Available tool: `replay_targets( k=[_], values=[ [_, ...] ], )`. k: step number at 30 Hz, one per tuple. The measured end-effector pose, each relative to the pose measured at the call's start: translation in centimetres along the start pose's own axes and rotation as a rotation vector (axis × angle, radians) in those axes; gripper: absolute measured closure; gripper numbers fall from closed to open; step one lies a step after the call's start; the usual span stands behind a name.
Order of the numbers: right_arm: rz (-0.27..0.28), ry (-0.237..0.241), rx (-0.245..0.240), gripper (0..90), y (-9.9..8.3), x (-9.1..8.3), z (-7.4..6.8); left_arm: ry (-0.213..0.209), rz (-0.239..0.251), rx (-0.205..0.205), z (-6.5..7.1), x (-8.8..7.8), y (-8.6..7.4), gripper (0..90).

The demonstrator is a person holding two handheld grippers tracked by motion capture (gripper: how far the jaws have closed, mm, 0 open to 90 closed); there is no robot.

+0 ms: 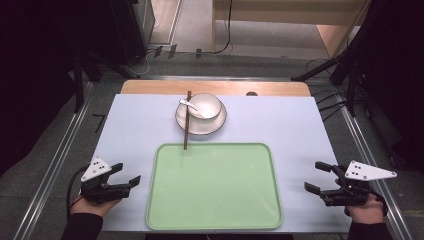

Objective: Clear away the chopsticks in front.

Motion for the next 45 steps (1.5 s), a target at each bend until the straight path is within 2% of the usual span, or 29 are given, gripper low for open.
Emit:
replay_targets(
  k=[16, 29, 40, 45],
  values=[
    [-0.008, 0.003, -0.003, 15.0, 0.03, 0.15, -0.04, -0.015, -0.015, -0.001, -0.12, 0.08, -0.26, 20.8],
    [-0.01, 0.012, -0.012, 15.0, 0.05, 0.25, -0.22, -0.007, -0.028, -0.009, -0.37, 0.33, -0.42, 20.7],
    [-0.014, 0.015, -0.008, 15.0, 0.01, 0.27, -0.28, -0.027, -0.014, -0.033, -0.39, 0.49, -0.38, 21.2],
    [-0.015, 0.015, -0.009, 15.0, 0.0, 0.28, -0.25, -0.044, -0.01, -0.043, -0.29, 0.49, -0.37, 25.4]
  ],
)
Point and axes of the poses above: each handheld gripper's, and its own axes: x roughly forward along the jaws, y roughly out of its top, z roughly to its right, the point moved 9 cm from there along x, roughly forward along the jaws, and after that the axes turned 15 degrees about -x, right-handed, at the moved point
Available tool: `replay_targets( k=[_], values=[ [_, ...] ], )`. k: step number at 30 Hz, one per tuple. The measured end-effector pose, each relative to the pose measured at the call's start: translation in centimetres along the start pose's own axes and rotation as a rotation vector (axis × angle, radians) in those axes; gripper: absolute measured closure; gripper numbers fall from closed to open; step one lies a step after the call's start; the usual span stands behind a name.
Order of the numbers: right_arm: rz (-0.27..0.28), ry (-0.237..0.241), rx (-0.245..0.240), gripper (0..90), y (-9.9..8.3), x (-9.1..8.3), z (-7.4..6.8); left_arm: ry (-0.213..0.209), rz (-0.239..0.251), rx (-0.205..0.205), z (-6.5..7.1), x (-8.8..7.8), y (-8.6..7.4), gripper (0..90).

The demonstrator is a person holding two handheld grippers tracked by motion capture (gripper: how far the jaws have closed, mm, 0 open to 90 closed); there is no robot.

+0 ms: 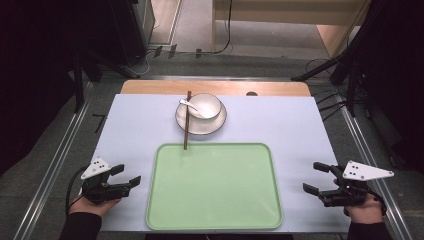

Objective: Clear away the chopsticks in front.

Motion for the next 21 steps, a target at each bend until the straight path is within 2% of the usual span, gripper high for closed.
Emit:
replay_targets(
  k=[1, 3, 8, 10, 11, 13, 14, 18, 21],
  values=[
    [0.0, 0.001, 0.001, 15.0, 0.0, 0.0, 0.0, 0.001, 0.001, -0.001, 0.0, -0.1, 0.0, 26.3],
    [-0.002, 0.003, 0.0, 15.0, 0.0, 0.0, 0.0, -0.024, 0.021, -0.002, 0.3, -0.2, 0.3, 24.8],
    [0.0, 0.001, 0.0, 15.0, 0.0, 0.0, 0.0, 0.0, 0.039, -0.023, 0.3, -0.4, 1.0, 22.7],
    [0.001, 0.002, 0.0, 15.0, 0.0, 0.0, 0.0, -0.006, 0.026, -0.031, 0.4, -0.3, 0.9, 22.7],
    [-0.001, 0.003, -0.001, 15.0, 0.0, 0.0, 0.0, -0.002, -0.003, -0.031, 0.4, -0.2, 0.6, 25.0],
    [-0.001, 0.004, -0.001, 15.0, 0.0, 0.0, -0.1, -0.004, -0.017, -0.032, 0.4, -0.1, 0.5, 27.9],
    [-0.003, 0.007, -0.003, 15.0, 0.0, 0.1, -0.1, -0.003, -0.034, -0.039, 0.5, 0.0, 0.4, 32.4],
    [-0.005, 0.007, -0.003, 15.0, 0.0, 0.1, -0.1, -0.01, -0.054, -0.059, 0.6, 0.0, 0.6, 34.4],
    [-0.006, 0.006, -0.002, 15.0, -0.1, 0.1, -0.1, 0.002, -0.063, -0.053, 0.8, 0.2, 1.0, 36.1]
  ],
)
Point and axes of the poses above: each handheld gripper's, and its own axes: x roughly forward along the jaws, y roughly out of its top, z roughly to its right, the point moved 9 cm from there along x, roughly forward along the jaws, and after that the axes turned 15 degrees about -x, right-handed, at the moved point
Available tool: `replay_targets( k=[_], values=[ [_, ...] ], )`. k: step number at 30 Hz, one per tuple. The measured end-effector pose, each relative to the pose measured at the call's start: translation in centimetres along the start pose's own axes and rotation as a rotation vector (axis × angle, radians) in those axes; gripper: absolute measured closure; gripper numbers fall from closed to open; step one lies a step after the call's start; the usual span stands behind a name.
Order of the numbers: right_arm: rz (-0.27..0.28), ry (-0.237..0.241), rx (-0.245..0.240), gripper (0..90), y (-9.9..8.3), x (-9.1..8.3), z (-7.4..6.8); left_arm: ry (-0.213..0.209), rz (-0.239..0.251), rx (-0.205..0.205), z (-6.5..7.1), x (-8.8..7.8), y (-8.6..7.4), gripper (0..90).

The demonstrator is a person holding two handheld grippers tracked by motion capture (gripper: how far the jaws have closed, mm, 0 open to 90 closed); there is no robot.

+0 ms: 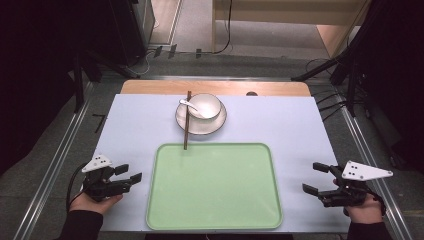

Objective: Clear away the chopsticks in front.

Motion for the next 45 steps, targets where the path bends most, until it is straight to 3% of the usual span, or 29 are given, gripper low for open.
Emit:
replay_targets(
  k=[3, 9, 12, 20, 23, 35, 39, 41, 45],
  values=[
    [-0.002, 0.0, 0.001, 15.0, 0.0, 0.0, 0.0, 0.013, 0.0, -0.03, 0.6, 0.4, 1.2, 35.3],
    [-0.005, 0.002, -0.003, 15.0, 0.0, 0.0, -0.1, 0.033, 0.024, 0.012, 1.4, 0.9, 2.9, 34.0],
    [-0.004, 0.003, -0.003, 15.0, 0.0, 0.0, -0.1, 0.039, -0.004, 0.003, 1.7, 1.4, 3.7, 32.9],
    [-0.002, 0.003, -0.002, 15.0, 0.0, 0.0, -0.1, -0.013, -0.037, -0.009, 3.2, 2.5, 6.2, 33.0],
    [-0.004, 0.002, -0.003, 15.0, 0.0, 0.0, -0.1, -0.051, -0.054, -0.011, 3.9, 2.8, 7.1, 34.9],
    [-0.003, 0.002, -0.003, 15.0, -0.1, 0.0, -0.1, -0.017, -0.086, 0.023, 4.6, 4.3, 10.4, 33.4],
    [-0.005, 0.003, -0.004, 15.0, -0.1, 0.1, 0.0, -0.014, -0.055, 0.01, 4.7, 4.8, 11.8, 36.3],
    [-0.006, 0.006, -0.001, 15.0, -0.1, 0.2, -0.1, -0.018, -0.071, 0.004, 4.7, 5.2, 12.2, 36.9],
    [-0.013, 0.014, -0.004, 15.0, 0.1, 0.6, -0.1, -0.019, -0.05, 0.017, 5.2, 6.3, 13.3, 36.9]
  ],
)
Point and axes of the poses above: each handheld gripper's, and its own axes: x roughly forward along the jaws, y roughly out of its top, z roughly to its right, the point moved 9 cm from there along x, roughly forward along the jaws, and after that the axes turned 15 degrees about -x, right-handed, at the moved point
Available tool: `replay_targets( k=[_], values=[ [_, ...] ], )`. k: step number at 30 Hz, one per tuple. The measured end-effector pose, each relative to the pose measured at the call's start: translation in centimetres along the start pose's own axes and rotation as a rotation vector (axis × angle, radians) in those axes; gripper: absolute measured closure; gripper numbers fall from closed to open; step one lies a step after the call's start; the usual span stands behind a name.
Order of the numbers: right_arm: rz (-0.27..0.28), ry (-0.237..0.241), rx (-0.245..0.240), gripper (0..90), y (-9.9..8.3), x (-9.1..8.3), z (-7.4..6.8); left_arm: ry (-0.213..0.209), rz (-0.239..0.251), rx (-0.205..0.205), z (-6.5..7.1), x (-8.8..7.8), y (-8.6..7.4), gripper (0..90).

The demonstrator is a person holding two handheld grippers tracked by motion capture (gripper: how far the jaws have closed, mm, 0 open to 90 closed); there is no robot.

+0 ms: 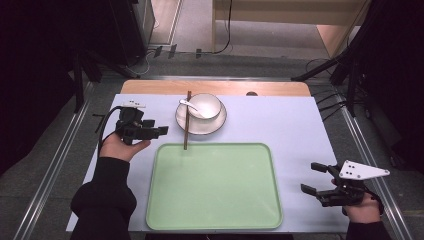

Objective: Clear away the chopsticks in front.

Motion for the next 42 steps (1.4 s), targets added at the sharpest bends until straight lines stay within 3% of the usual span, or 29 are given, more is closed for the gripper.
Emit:
replay_targets(
  k=[2, 8, 12, 19, 27, 34, 42],
  values=[
    [0.002, 0.003, -0.002, 15.0, 0.2, 0.3, -0.1, -0.011, 0.01, -0.014, 0.2, 0.6, 0.3, 37.1],
    [0.0, 0.012, -0.01, 15.0, 0.8, 1.0, -0.1, 0.047, -0.013, 0.009, 0.4, 3.2, 0.6, 46.4],
    [0.014, 0.004, 0.005, 15.0, 1.0, 1.2, 0.2, 0.057, -0.028, -0.017, 0.7, 5.1, 0.8, 50.3],
    [0.006, -0.003, 0.007, 15.1, 0.8, 1.0, 0.2, 0.076, -0.045, -0.084, 0.0, 7.6, 1.2, 56.3],
    [-0.001, -0.014, 0.007, 15.0, 0.5, 0.6, 0.2, 0.119, -0.054, -0.096, -0.2, 9.6, 1.1, 63.0],
    [-0.004, -0.024, 0.01, 15.1, 0.2, 0.1, 0.1, 0.128, -0.078, -0.131, -0.7, 11.5, 0.6, 66.9],
    [-0.008, -0.034, 0.013, 15.1, -0.2, -0.5, -0.2, 0.165, -0.048, -0.172, -1.3, 12.4, 0.8, 79.2]
  ],
)
Point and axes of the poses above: each handheld gripper's, and its own axes: x roughly forward along the jaws, y roughly out of its top, z roughly to its right, the point moved 9 cm from there along x, roughly forward along the jaws, and after that the axes turned 15 degrees about -x, right-handed, at the moved point
